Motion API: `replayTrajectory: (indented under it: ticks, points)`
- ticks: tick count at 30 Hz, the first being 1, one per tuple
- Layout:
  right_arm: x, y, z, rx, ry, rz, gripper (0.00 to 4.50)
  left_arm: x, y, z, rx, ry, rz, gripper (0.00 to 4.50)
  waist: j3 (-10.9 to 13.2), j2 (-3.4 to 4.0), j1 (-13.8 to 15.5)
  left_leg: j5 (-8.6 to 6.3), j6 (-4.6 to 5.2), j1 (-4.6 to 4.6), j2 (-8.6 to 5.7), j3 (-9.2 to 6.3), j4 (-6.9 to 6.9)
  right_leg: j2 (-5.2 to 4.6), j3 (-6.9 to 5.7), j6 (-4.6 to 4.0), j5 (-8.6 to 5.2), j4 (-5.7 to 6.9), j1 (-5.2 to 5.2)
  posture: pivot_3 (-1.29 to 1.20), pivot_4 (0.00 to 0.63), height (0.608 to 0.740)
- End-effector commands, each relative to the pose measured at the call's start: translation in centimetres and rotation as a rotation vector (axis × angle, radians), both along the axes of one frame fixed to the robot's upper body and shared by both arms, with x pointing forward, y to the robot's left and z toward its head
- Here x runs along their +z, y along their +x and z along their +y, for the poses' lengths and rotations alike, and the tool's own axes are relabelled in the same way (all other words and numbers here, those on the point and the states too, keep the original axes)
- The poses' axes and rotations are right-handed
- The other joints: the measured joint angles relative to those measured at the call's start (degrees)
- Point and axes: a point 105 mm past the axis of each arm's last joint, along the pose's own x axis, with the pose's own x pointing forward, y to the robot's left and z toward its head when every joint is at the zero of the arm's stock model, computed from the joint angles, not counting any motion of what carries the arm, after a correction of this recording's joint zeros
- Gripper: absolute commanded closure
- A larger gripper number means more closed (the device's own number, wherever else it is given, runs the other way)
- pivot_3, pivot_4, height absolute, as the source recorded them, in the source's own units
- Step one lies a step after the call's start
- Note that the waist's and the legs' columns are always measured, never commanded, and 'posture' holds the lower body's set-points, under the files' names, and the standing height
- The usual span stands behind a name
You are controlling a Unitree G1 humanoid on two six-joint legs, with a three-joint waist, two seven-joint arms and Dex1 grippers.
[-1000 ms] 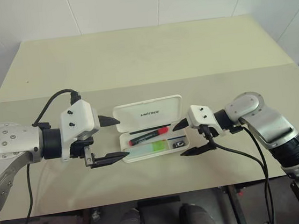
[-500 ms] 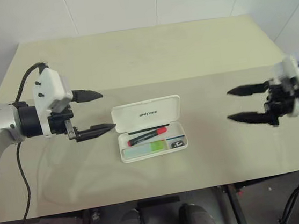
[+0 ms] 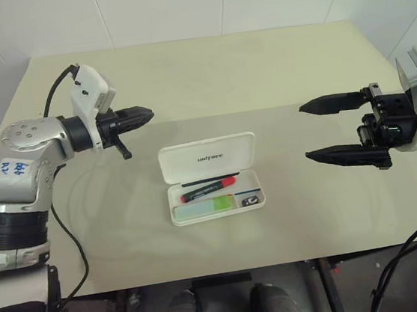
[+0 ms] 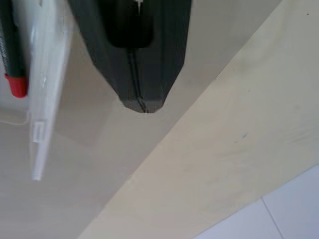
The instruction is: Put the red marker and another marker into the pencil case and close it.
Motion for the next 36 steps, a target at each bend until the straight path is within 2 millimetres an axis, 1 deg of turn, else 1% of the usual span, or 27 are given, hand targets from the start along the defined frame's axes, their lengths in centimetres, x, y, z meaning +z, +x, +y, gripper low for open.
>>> replayTrajectory:
  ticks: [1,4,9,10,13,16,19,22,24,26,28,30,34,36]
  points:
    - [0.9,-1.2,0.5,0.026,-0.009,-0.053,0.00,0.1,0.0,-1.1,-0.042,0.019,-0.005,4.47,0.00,0.00,-0.10,0.00,0.00,0.00,0.00,0.00,-0.01,0.00,0.00,0.00,0.00,0.00,0.00,0.00,0.150,0.740]
    - [0.9,-1.2,0.6,0.026,-0.009,-0.053,0.00,-0.8,0.2,-1.7,-0.063,0.040,0.013,4.47,0.00,0.00,-0.09,0.00,0.00,0.00,0.00,0.00,0.01,0.00,0.00,0.00,0.00,0.02,0.00,0.00,0.150,0.740]
    - [0.7,-1.2,0.7,0.018,-0.011,-0.052,0.00,-3.3,0.3,-2.8,-0.089,0.075,0.069,4.47,0.00,0.00,-0.08,0.00,0.00,0.00,0.00,0.00,0.03,0.00,0.01,0.00,0.00,0.03,0.00,0.00,0.150,0.740]
    - [0.7,-1.2,0.6,0.016,-0.010,-0.052,0.00,-3.5,0.3,-2.9,-0.091,0.083,0.070,4.47,0.00,0.00,-0.10,0.00,0.00,0.00,0.00,0.00,0.03,0.00,0.01,0.00,0.00,0.03,0.00,0.00,0.150,0.740]
    - [0.6,-1.2,0.5,0.009,-0.013,-0.051,0.00,-3.3,-0.4,-3.3,-0.125,0.061,0.080,4.47,0.00,0.00,-0.11,0.00,0.00,0.00,0.00,0.00,0.03,0.00,0.01,0.00,0.00,0.03,0.00,0.00,0.150,0.740]
    - [0.6,-1.1,0.3,0.003,-0.016,-0.054,0.00,-4.1,-1.6,-3.2,-0.158,0.104,0.111,4.47,0.00,0.00,-0.20,0.00,0.00,0.00,0.01,0.00,0.03,-0.01,0.01,0.00,0.00,0.03,0.00,0.00,0.150,0.740]
    - [0.5,-1.0,0.2,-0.001,-0.021,-0.055,0.00,-4.5,-2.7,-3.1,-0.184,0.121,0.134,4.47,0.00,0.00,-0.20,0.00,0.00,0.01,0.02,-0.01,0.01,0.00,0.01,0.00,0.00,0.03,0.00,0.00,0.150,0.740]
    - [0.3,-0.9,0.1,-0.005,-0.030,-0.054,0.00,-4.7,-4.5,-3.0,-0.234,0.132,0.165,4.47,0.00,0.00,-0.27,0.00,0.00,0.01,0.02,-0.01,0.02,-0.01,0.02,0.00,0.00,0.02,0.00,0.00,0.150,0.740]
    - [0.3,-0.8,0.1,-0.003,-0.029,-0.056,0.00,-5.3,-5.7,-2.8,-0.258,0.163,0.188,4.47,0.00,0.00,-0.30,0.00,0.00,0.01,0.02,0.00,-0.02,-0.02,0.03,0.00,0.00,0.00,0.00,0.00,0.150,0.740]
    - [0.4,-0.7,0.1,-0.001,-0.028,-0.057,0.00,-5.7,-6.1,-2.8,-0.258,0.179,0.196,4.47,0.00,0.00,-0.25,0.00,0.00,0.02,0.03,-0.01,-0.03,-0.01,0.02,0.00,0.00,0.00,0.00,0.00,0.150,0.740]
    - [0.2,-0.6,0.1,0.001,-0.032,-0.055,0.00,-7.0,-5.8,-2.7,-0.217,0.231,0.197,4.47,0.00,0.01,-0.16,0.00,0.00,0.02,0.03,-0.02,0.02,-0.02,0.03,0.00,0.00,-0.01,0.00,0.00,0.150,0.740]
    - [0.0,-0.4,0.3,0.007,-0.041,-0.052,0.00,-8.9,-5.5,-2.9,-0.175,0.248,0.220,4.47,-0.01,0.02,-0.09,-0.01,0.02,0.05,0.00,-0.01,0.04,-0.06,0.03,0.00,0.00,-0.02,0.03,0.00,0.150,0.740]
    - [-0.4,-0.5,0.6,0.020,-0.052,-0.040,0.00,-12.2,-6.5,-3.5,-0.172,0.308,0.253,4.47,-0.01,0.01,-0.17,-0.03,0.05,0.03,0.00,-0.01,0.00,-0.06,0.03,0.00,0.00,-0.01,0.04,0.00,0.150,0.740]
    - [-0.5,-0.5,0.7,0.025,-0.050,-0.036,0.00,-13.5,-7.1,-3.9,-0.183,0.330,0.264,4.47,-0.04,0.06,-0.08,-0.03,0.05,0.04,0.01,-0.02,-0.01,-0.06,0.03,0.00,0.00,-0.01,0.04,0.00,0.150,0.740]
